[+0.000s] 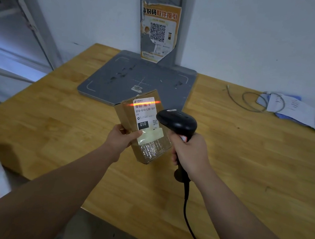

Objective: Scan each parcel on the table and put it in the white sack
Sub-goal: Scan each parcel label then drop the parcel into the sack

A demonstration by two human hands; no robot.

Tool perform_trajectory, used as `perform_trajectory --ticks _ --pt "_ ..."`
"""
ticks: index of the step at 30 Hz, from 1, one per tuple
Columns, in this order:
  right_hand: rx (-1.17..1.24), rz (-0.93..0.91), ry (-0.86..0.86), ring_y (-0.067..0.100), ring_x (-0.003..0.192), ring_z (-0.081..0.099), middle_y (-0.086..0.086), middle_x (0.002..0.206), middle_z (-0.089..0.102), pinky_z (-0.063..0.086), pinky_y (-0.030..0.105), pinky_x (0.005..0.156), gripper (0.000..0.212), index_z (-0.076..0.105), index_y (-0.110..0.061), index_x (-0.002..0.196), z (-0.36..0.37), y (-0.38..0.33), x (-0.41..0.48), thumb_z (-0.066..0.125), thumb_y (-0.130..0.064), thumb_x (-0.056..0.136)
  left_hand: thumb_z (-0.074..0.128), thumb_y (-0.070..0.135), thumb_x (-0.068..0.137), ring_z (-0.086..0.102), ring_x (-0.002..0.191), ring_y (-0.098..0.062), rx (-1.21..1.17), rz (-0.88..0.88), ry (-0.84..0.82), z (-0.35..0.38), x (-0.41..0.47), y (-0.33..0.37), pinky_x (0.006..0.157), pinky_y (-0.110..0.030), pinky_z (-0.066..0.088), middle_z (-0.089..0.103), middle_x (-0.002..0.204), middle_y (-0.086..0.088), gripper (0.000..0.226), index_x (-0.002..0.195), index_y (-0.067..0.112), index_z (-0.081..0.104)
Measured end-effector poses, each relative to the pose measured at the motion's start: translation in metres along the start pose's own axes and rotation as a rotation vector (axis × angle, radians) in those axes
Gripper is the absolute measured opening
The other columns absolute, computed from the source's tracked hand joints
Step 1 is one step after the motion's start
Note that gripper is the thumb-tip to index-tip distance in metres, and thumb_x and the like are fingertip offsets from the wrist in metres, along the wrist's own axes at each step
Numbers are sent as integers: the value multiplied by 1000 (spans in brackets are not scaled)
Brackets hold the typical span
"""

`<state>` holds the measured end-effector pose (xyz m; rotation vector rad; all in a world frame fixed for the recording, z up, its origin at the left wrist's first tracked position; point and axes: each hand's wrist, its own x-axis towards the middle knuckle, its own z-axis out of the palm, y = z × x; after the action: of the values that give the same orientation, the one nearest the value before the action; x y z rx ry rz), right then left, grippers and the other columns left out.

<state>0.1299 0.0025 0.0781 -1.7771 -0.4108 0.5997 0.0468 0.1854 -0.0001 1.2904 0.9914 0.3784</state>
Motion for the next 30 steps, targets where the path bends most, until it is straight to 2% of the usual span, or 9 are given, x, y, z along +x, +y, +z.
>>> perform_trajectory --ticks 7,13,17,21,24,26,30 --pt "-8 1 -2 15 37 49 0 41 49 43 25 44 39 52 -13 56 -3 5 -1 64 -26 90 79 16 79 65 97 -14 -10 -12 9 2 3 -5 63 -18 52 63 123 -8 61 131 6 50" --pt "11 5 -20 15 38 50 1 44 50 44 25 45 36 52 -13 60 -8 7 -1 64 -27 90 77 14 80 62 88 -10 -1 -19 21 8 -1 -5 64 -20 50 61 123 -8 60 132 5 46" --pt "25 8 -135 13 42 52 -2 48 53 45 24 45 29 57 -12 69 -7 9 2 65 -30 91 76 20 81 61 95 -14 47 -21 6 6 -7 -4 67 -20 49 61 123 -5 60 132 6 47" --pt "3 -2 -270 13 45 51 1 49 51 44 24 47 26 56 -9 73 12 17 4 65 -26 90 76 24 81 61 99 -16 33 -30 32 -10 -22 -5 70 -21 50 62 112 1 54 126 10 50" --pt "-7 -4 -345 16 46 50 10 55 49 42 24 47 30 55 -4 71 38 23 0 66 -25 90 79 27 78 66 98 -17 -11 -37 87 -36 -32 -16 70 -23 54 67 114 -4 60 127 7 51" --pt "-15 3 -396 15 47 51 9 55 51 44 25 49 26 58 -6 74 58 26 -6 65 -24 90 79 28 78 66 98 -17 -24 -47 131 -57 -40 -26 72 -25 54 66 115 -3 61 127 8 50" --pt "37 24 -507 16 54 55 5 59 54 48 30 56 16 62 -2 82 105 34 -33 68 -16 88 78 31 78 65 100 -17 -53 -61 210 -117 -64 -50 80 -29 54 65 115 -2 63 129 8 48"
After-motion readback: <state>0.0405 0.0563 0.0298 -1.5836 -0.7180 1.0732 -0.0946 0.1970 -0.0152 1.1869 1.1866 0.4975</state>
